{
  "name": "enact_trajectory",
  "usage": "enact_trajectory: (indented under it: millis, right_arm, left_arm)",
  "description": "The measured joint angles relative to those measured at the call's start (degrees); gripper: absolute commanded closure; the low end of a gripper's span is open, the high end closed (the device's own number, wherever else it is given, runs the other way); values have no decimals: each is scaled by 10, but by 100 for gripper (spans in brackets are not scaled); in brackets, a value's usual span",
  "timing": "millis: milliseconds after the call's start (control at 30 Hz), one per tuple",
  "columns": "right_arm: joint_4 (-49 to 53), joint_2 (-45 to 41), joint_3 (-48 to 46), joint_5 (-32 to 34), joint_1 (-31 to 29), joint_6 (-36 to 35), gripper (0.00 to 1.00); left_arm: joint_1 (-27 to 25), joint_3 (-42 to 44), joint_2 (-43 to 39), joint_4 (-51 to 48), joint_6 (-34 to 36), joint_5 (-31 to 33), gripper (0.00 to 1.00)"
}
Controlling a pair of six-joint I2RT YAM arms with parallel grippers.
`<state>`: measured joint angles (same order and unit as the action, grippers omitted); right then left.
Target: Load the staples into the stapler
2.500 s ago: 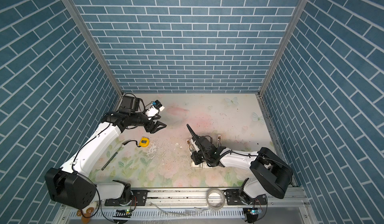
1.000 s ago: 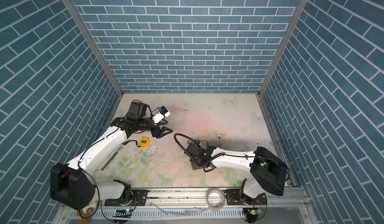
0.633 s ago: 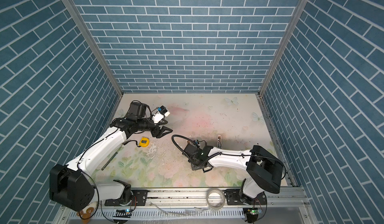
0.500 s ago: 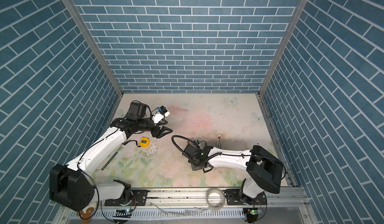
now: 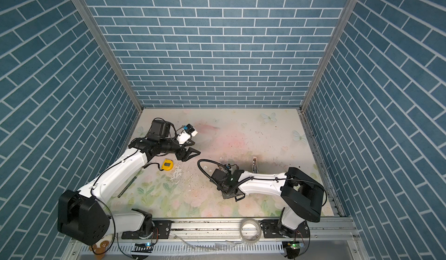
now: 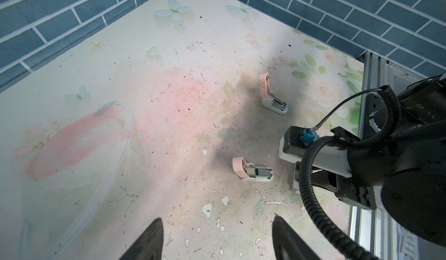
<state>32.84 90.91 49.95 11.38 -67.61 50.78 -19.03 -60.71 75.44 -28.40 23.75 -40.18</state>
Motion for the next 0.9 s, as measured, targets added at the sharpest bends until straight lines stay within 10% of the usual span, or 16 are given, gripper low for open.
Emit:
enact_trajectory:
  millis: [900]
  right_arm:
    - [17,15,0,33,-8,19,63]
  left_arm:
    - [0,4,0,5,-7,0,28]
